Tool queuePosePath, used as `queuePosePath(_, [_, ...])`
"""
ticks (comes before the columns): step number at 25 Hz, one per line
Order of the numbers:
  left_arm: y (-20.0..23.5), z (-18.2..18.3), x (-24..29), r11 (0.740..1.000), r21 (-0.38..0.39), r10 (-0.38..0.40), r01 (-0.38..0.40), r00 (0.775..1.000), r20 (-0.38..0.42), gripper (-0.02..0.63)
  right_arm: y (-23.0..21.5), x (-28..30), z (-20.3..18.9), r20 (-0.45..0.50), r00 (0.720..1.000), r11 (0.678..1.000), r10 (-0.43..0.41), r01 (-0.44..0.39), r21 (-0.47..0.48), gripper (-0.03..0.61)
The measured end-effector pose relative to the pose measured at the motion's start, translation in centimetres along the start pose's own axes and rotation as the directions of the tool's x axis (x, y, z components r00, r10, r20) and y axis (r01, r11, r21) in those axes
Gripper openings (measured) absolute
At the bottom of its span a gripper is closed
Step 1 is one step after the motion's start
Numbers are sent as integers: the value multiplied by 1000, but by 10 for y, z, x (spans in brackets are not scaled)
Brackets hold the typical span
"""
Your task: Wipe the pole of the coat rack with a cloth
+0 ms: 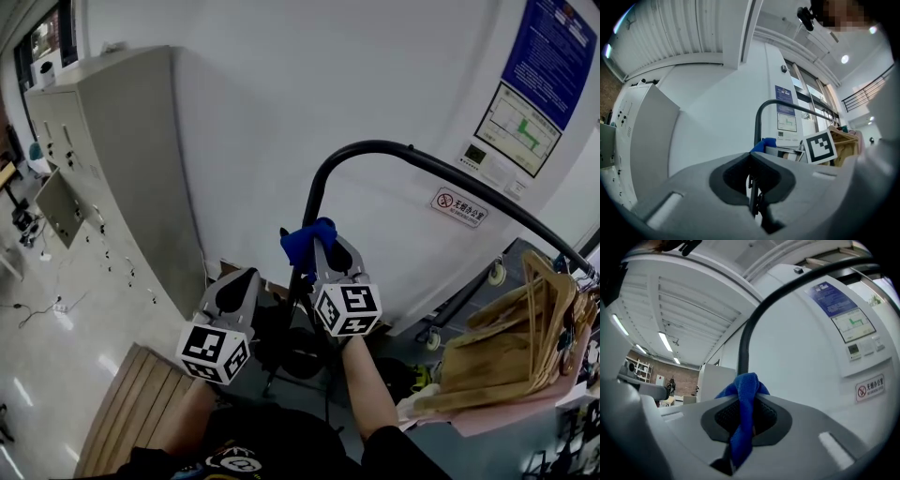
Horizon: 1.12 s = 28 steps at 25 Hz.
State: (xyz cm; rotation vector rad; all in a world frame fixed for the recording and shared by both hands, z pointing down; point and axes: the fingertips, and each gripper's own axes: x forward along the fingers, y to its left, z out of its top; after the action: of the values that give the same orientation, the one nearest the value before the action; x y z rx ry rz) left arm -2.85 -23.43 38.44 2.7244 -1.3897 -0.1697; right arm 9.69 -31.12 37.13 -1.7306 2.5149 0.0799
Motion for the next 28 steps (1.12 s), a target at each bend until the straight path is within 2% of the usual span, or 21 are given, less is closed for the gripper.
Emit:
queuePosePath(2, [3,-9,5,1000,-1,9,-9,1000,-18,5,2,-3,-19,-42,999,1000,4,-3,28,38])
queuePosePath(8, [1,-17,10,1000,-3,7,-8,999,-37,5,12,-8,-44,-94,996,1000,5,-7,-17,37])
queuePosePath(28, [3,-17,7,1000,-8,12,-13,999,-36,5,14,-7,-50,-109,994,1000,8,-11,-25,37])
